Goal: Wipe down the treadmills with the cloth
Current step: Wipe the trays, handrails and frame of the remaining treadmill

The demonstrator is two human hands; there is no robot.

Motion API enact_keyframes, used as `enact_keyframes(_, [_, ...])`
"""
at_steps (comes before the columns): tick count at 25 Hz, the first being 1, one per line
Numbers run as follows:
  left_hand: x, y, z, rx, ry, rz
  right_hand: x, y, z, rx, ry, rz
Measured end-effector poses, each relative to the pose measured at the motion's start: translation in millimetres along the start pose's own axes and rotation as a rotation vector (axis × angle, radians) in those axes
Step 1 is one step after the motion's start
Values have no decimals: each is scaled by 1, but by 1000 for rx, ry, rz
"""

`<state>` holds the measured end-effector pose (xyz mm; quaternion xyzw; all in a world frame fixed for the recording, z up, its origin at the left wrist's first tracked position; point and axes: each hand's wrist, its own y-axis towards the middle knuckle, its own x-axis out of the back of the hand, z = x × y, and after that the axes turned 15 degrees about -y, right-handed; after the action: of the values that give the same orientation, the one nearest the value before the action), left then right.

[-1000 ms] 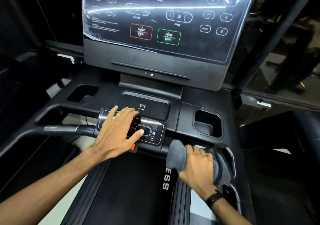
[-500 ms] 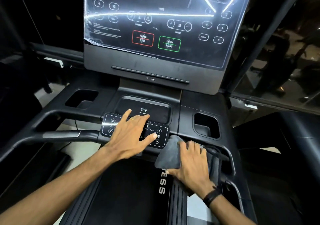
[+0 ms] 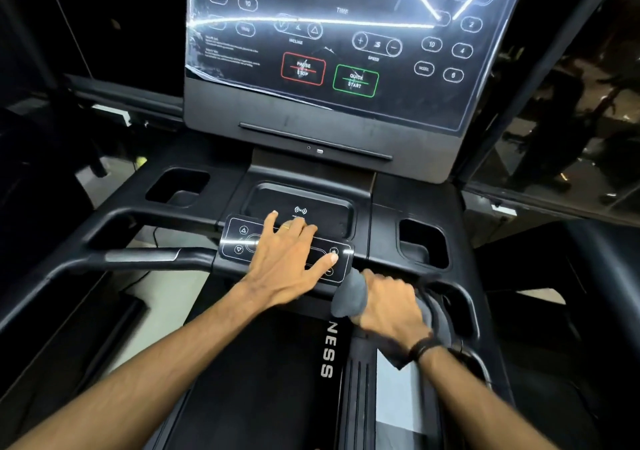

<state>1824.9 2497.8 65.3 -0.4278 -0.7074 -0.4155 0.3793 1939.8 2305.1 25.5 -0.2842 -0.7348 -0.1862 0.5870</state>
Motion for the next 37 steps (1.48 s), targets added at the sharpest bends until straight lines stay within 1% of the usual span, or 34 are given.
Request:
enact_keyframes(2, [0, 2, 0, 6, 32, 11, 21, 21, -20, 75, 246, 313])
enact_keyframes(3, [-1, 3, -1, 6, 40, 8, 22, 24, -25, 95, 299, 362])
enact_keyframes(4, [-2, 4, -2, 6, 45, 4, 21, 19, -23, 78, 309, 332])
enact_keyframes(5, [-4, 5, -2, 13, 44, 4, 13, 11, -19, 24, 255, 232])
enact_keyframes(7, [-6, 4, -1, 31, 36, -2, -17, -19, -4, -38, 45, -121])
enact_keyframes(8, [-7, 4, -1, 32, 37, -12, -23, -30, -7, -65, -18, -178])
enact_keyframes(9, [-7, 4, -2, 28, 37, -23, -19, -31, -16, -54, -18, -132])
enact_keyframes(10, [-6, 5, -2, 28, 38, -21, -12, -24, -30, -35, 59, -56])
enact_keyframes(11, [-5, 5, -2, 28, 41, -11, -4, -16, -41, -15, 149, 77])
enact_keyframes(12, [-5, 5, -2, 28, 45, -11, -1, -12, -47, -11, 204, 172])
enact_keyframes(13, [-6, 5, -3, 29, 49, -23, -4, -15, -48, -18, 199, 169])
enact_keyframes(14, [-7, 4, -4, 34, 53, -32, -11, -24, -42, -50, 149, 86])
enact_keyframes(15, [-8, 3, -4, 44, 53, -33, -23, -35, -35, -84, 72, -74])
enact_keyframes(16, [-8, 3, -4, 54, 52, -33, -32, -45, -33, -110, 22, -157])
enact_keyframes(17, [-9, 3, -4, 55, 52, -36, -33, -53, -39, -127, 28, -132])
enact_keyframes(18, [-8, 4, -5, 48, 57, -43, -30, -53, -51, -123, 65, -61])
enact_keyframes(20, [-7, 5, -3, 34, 67, -27, -22, -39, -75, -109, 148, 151])
enact_keyframes(21, [-7, 5, -3, 23, 67, -19, -22, -40, -80, -118, 159, 165])
enact_keyframes(22, [-7, 5, -2, 19, 67, -29, -26, -49, -78, -128, 141, 102])
enact_keyframes(24, [-7, 3, -2, 19, 81, -45, -45, -72, -61, -180, 82, -178])
enact_keyframes(25, [-8, 2, -2, 17, 82, -33, -47, -79, -63, -195, 58, -186])
enact_keyframes(26, [-8, 2, -2, 11, 83, -25, -43, -78, -71, -184, 61, -102])
enact_keyframes(28, [-9, 2, 1, -15, 96, -19, -31, -61, -96, -147, 104, 158])
enact_keyframes(29, [-10, 2, 2, -28, 99, -17, -28, -54, -103, -136, 108, 251])
enact_keyframes(30, [-9, 1, 2, -34, 97, -17, -30, -55, -104, -116, 115, 240])
enact_keyframes(31, [-10, 1, 2, -33, 93, -21, -37, -63, -96, -110, 92, 135])
enact_keyframes(32, [-10, 0, 1, -27, 93, -26, -50, -74, -85, -129, 51, -28])
enact_keyframes(33, [-10, -1, 1, -21, 92, -24, -53, -80, -78, -157, 22, -106])
enact_keyframes(34, [-11, -1, 1, -15, 86, -20, -51, -80, -79, -162, 12, -85])
enact_keyframes(35, [-11, -1, 1, -12, 83, -20, -45, -72, -87, -133, 24, -4])
enact_keyframes(37, [-12, 1, 0, -21, 94, -22, -28, -53, -101, -80, 57, 250])
